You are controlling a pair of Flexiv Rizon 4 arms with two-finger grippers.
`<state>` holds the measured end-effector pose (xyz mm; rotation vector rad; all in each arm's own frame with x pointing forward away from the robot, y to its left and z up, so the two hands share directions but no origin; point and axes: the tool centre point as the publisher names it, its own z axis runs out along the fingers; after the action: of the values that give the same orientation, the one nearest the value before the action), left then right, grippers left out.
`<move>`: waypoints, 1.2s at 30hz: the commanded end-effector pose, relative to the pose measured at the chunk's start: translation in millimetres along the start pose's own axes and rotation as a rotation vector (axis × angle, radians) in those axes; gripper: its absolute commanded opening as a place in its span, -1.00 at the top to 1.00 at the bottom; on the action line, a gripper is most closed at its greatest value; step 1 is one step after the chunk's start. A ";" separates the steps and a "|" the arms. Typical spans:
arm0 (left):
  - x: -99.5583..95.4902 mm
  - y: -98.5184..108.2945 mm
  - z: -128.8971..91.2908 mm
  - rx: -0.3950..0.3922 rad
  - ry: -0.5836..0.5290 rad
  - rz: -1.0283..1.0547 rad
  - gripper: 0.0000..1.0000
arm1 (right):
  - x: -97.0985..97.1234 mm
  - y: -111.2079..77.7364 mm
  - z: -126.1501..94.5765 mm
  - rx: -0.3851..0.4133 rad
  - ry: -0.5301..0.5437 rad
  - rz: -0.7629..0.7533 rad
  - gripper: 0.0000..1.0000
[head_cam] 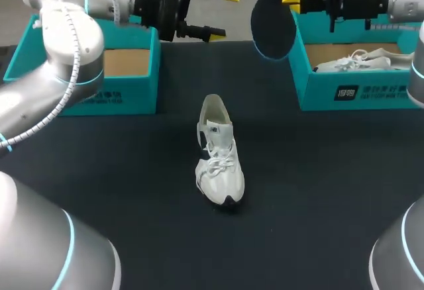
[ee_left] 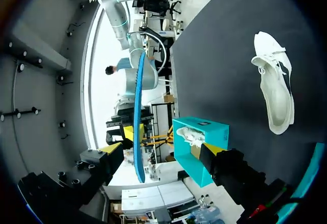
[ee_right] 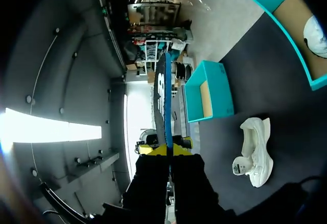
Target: Take the shoe out of the shoebox, open the shoe tongue, remove and reinsert the insole, then place the shoe into the shoebox
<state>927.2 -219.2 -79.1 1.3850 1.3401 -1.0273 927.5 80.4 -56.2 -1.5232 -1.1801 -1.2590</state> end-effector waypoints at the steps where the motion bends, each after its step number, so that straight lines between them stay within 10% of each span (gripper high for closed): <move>1: 2.0 -3.6 2.4 0.005 -0.052 0.010 -1.00 | 0.7 12.9 17.1 0.005 -0.025 0.025 1.00; 15: 1.4 -12.4 9.1 0.040 -0.136 0.019 -0.97 | -10.5 28.0 51.0 0.009 -0.032 0.081 1.00; 23: 2.9 -13.7 4.3 0.028 -0.187 0.020 0.00 | -10.9 20.1 60.6 0.026 -0.027 0.090 1.00; 36: 2.4 -12.7 7.9 0.018 -0.212 0.016 0.24 | -11.1 11.0 67.0 0.042 -0.032 0.086 1.00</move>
<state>915.6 -225.5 -83.0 1.2621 1.1662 -1.1467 951.9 137.8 -77.6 -1.5483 -1.1436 -1.1536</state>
